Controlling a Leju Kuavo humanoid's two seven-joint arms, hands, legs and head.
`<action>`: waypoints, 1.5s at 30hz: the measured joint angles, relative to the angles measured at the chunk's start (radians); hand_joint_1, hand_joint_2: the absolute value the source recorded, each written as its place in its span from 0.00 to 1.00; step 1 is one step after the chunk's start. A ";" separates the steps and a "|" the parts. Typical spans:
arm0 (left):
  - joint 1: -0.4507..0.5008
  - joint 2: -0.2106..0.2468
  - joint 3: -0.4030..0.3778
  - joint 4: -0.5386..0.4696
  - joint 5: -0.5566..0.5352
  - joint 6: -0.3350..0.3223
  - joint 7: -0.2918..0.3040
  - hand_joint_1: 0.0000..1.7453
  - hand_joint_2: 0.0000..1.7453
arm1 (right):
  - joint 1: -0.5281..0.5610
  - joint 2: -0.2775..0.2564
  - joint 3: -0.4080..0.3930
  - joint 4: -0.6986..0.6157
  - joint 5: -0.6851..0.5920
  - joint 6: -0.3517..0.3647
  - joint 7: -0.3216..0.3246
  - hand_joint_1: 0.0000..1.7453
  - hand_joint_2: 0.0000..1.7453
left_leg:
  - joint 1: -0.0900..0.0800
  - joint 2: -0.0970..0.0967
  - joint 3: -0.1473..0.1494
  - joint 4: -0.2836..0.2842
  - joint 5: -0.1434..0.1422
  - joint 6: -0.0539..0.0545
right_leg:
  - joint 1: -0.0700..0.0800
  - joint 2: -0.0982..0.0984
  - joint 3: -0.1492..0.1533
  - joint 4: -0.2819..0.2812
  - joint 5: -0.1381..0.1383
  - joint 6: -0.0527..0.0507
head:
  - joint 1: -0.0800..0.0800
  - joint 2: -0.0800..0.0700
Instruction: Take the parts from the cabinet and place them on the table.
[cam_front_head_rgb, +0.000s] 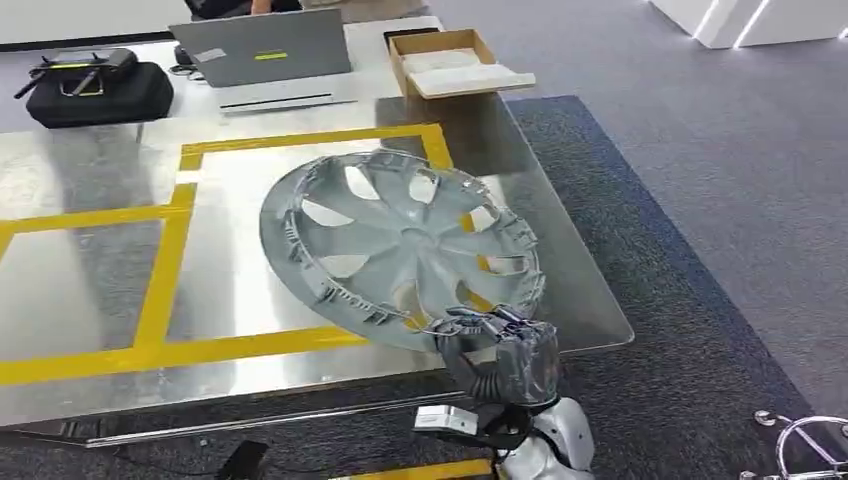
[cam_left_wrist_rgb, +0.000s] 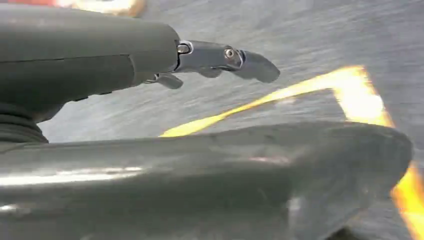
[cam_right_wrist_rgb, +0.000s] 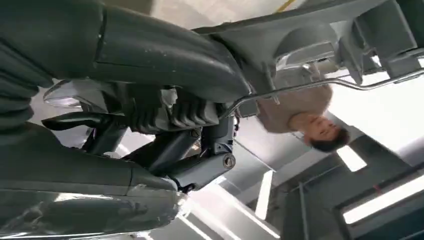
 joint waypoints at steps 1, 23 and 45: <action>0.004 0.002 0.008 0.000 0.011 -0.006 0.017 0.00 0.00 | 0.002 0.001 -0.004 -0.002 -0.002 0.000 0.000 1.00 1.00 | 0.002 0.001 -0.003 0.005 -0.010 -0.005 | -0.005 -0.003 0.003 -0.004 0.004 -0.009 | 0.000 0.000; 0.010 0.021 0.072 0.001 -0.029 -0.062 0.199 0.00 0.00 | -0.051 -0.009 0.103 0.064 -0.137 0.000 0.000 1.00 1.00 | 0.001 0.003 -0.002 0.005 -0.002 0.035 | 0.003 -0.006 -0.129 0.260 -0.091 0.026 | -0.002 0.000; 0.005 0.018 0.058 0.001 -0.080 -0.079 0.105 0.00 0.00 | -0.175 -0.004 0.245 0.311 -0.161 0.005 0.000 1.00 1.00 | -0.002 0.000 -0.008 0.009 -0.003 0.010 | 0.007 0.000 -0.005 -0.010 0.018 0.003 | -0.015 0.000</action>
